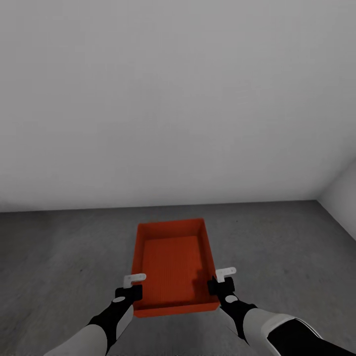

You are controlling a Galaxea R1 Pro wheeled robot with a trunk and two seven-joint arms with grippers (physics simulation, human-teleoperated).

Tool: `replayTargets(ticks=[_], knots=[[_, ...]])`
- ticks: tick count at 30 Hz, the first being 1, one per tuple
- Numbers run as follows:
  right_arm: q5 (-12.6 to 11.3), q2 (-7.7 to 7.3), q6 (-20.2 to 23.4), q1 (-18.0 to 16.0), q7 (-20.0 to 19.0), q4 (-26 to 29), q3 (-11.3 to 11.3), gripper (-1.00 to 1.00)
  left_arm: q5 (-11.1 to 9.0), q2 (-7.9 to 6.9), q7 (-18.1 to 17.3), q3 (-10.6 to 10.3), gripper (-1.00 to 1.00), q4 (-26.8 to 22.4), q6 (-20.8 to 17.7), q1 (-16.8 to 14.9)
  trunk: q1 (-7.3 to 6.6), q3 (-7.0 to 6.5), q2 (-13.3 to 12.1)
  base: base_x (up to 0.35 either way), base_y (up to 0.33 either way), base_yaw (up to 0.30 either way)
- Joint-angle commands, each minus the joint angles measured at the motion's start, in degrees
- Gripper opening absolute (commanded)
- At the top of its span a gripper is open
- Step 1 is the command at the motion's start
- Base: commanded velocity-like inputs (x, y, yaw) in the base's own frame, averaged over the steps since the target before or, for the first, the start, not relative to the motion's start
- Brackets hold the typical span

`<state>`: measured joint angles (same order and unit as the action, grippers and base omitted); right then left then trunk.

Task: Move the two storage containers from the living room to the garage. In the garage, place one container on the floor and stack the other container on top of it (either order is fine).

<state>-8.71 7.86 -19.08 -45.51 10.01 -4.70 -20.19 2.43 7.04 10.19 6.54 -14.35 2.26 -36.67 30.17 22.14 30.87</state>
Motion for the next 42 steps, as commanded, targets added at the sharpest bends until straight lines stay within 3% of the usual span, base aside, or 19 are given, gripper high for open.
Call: replayTargets(ticks=[1, 20, 34, 42], knots=[[-3.33, 0.05, -0.5, -0.15, 0.19, 3.91, 3.23, -1.0, 0.28, -0.88, 1.76, 0.67, -1.0, 0.2, 0.2, 0.02, 0.01, 0.18, 0.08, 0.0, 0.0, 0.0], [-3.27, 0.16, -0.76, -0.17, 0.26, 3.91, 3.23, -1.0, 0.29, -0.88, 1.76, 0.67, -1.0, 0.2, 0.2, 0.03, 0.01, 1.93, 0.08, 0.0, 0.0, 0.0], [-3.33, 0.14, -0.96, -0.16, 0.28, 3.91, 3.3, -1.0, 0.29, -0.88, 1.76, 0.67, -1.0, 0.2, 0.2, 0.03, 0.01, 2.06, 0.08, 0.0, 0.0, 0.0], [-3.33, 0.21, -0.83, -0.16, 0.44, 3.91, 3.31, -1.0, 0.29, -0.88, 1.76, 0.67, -1.0, 0.2, 0.2, 0.02, 1.77, 3.49, 3.29, 0.0, 0.0, 0.0]])
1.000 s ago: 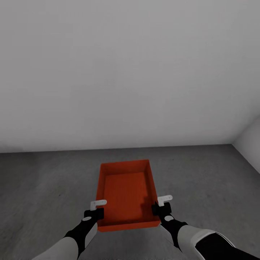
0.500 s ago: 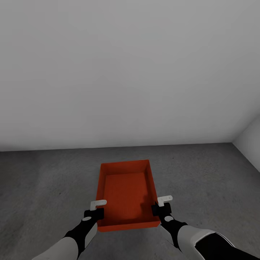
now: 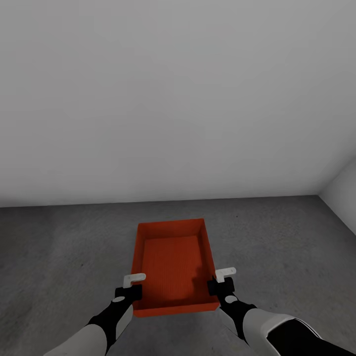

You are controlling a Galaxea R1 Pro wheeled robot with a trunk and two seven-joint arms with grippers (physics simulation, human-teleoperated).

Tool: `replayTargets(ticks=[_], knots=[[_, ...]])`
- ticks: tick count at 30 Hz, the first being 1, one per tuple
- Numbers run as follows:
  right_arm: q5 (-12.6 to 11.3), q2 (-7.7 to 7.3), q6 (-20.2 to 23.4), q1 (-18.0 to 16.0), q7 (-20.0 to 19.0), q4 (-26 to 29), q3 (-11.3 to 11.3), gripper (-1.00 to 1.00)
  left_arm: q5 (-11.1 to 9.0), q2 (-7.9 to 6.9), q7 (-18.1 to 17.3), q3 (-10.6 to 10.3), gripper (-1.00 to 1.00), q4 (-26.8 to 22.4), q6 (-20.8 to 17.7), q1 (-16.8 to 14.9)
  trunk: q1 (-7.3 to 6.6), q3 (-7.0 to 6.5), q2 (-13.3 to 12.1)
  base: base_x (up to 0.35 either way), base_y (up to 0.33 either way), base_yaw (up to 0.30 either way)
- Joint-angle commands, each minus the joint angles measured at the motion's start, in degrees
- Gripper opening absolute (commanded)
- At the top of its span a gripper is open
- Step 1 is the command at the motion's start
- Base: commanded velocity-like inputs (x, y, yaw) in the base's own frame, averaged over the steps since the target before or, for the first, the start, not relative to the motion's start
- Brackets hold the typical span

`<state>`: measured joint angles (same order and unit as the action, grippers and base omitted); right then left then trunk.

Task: Move the two storage containers from the living room to the garage. In the garage, place one container on the floor and stack the other container on top of it (either order is fine).

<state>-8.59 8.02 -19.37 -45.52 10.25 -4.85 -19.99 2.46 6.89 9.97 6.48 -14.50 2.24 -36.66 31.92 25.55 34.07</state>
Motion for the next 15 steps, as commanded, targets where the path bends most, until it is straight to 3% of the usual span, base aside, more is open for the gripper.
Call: replayTargets(ticks=[1, 15], knots=[[-3.45, 0.05, -0.57, -0.16, 0.21, 4.06, 3.12, -1.0, 0.26, -0.74, 1.99, 0.73, -1.0, 0.35, 0.23, 0.01, 0.24, 0.26, 0.49, 0.0, 0.0, 0.0], [-3.45, 0.07, -0.66, -0.16, 0.21, 4.06, 3.12, -1.0, 0.26, -0.74, 1.99, 0.73, -1.0, 0.35, 0.23, 0.03, 3.31, 2.77, 6.1, 0.0, 0.0, 0.0]])
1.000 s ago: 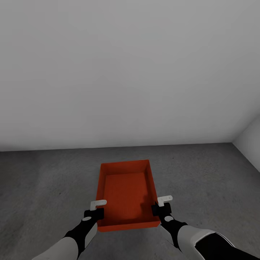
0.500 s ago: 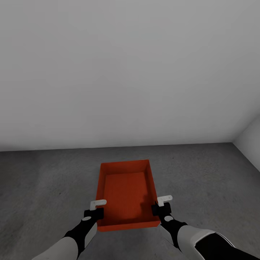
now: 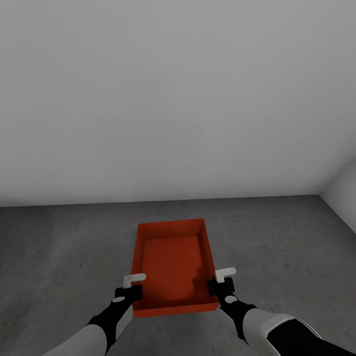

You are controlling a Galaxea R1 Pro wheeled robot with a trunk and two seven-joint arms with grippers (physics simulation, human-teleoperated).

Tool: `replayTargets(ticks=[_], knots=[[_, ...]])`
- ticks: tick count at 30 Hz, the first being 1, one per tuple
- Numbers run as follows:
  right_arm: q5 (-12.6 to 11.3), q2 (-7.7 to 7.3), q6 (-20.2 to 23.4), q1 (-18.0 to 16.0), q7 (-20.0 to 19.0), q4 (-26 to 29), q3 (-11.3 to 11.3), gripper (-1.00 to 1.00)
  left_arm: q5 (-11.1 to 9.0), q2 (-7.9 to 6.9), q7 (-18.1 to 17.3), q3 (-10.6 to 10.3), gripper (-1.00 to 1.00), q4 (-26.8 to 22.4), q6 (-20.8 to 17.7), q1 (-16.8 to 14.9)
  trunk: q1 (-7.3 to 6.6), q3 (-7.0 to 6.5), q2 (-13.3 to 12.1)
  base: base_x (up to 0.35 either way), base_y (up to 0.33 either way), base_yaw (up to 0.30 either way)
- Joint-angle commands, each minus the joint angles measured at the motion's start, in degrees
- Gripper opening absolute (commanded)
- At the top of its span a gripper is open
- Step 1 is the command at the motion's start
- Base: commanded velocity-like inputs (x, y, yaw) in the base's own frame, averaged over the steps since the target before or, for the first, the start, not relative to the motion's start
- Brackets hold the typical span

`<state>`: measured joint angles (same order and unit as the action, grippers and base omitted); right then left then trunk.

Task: Move the two storage containers from the living room to the garage. In the garage, place one container on the floor and stack the other container on top of it (either order is fine).

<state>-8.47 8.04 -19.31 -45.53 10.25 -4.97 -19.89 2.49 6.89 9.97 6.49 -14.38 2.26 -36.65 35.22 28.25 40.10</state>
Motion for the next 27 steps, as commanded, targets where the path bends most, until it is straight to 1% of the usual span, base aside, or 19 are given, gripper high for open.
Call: replayTargets(ticks=[1, 27], knots=[[-3.57, 0.05, -0.72, -0.14, 0.21, 4.18, 3.02, -1.0, 0.23, -0.73, 1.98, 0.72, -1.0, 0.23, 0.2, 0.02, 0.23, 0.25, 0.48, 0.0, 0.0, 0.0], [-3.57, 0.02, -0.73, -0.15, 0.21, 4.18, 3.02, -1.0, 0.23, -0.73, 1.98, 0.72, -1.0, 0.14, 0.2, 0.03, 5.94, 4.92, 10.9, 0.0, 0.0, 0.0]])
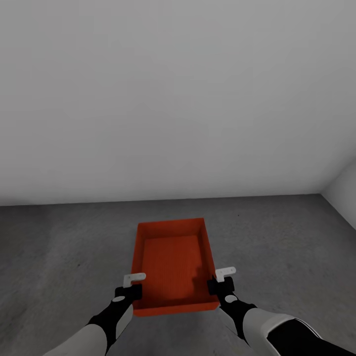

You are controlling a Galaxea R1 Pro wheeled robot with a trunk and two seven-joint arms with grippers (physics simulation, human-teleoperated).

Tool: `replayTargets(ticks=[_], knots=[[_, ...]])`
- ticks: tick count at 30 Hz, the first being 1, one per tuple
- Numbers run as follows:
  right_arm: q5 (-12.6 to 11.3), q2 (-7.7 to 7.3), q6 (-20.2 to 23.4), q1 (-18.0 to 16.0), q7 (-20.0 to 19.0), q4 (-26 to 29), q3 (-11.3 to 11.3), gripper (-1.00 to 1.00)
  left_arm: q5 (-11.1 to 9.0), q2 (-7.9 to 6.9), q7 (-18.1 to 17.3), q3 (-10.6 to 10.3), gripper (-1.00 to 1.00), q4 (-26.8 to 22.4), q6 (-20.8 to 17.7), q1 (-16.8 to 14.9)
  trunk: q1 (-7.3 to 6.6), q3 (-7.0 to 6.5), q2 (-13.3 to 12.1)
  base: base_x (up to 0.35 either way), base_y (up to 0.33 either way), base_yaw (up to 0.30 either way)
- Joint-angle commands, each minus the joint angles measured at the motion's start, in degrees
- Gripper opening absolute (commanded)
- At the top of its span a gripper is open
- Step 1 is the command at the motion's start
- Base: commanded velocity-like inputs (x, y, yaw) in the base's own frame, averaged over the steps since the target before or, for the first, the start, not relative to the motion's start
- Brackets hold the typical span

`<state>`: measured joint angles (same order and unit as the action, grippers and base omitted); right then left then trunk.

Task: Move the two storage containers from the living room to the garage. In the garage, place one container on the floor and stack the other container on top of it (either order is fine).

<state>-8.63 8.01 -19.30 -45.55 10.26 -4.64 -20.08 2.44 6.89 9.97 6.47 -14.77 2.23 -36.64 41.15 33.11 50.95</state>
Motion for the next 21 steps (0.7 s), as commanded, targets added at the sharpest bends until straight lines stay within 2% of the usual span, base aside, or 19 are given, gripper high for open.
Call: replayTargets(ticks=[1, 21], knots=[[-3.41, 0.05, -0.72, -0.14, 0.19, 3.84, 3.21, -1.0, 0.28, -0.74, 1.98, 0.74, -1.0, 0.54, 0.23, -0.01, 0.23, 0.24, 0.46, 0.0, 0.0, 0.0], [-3.41, 0.03, -0.74, -0.15, 0.19, 3.84, 3.21, -1.0, 0.28, -0.74, 1.98, 0.77, -1.0, 0.54, 0.23, -0.01, 4.62, 3.83, 8.48, 0.0, 0.0, 0.0]])
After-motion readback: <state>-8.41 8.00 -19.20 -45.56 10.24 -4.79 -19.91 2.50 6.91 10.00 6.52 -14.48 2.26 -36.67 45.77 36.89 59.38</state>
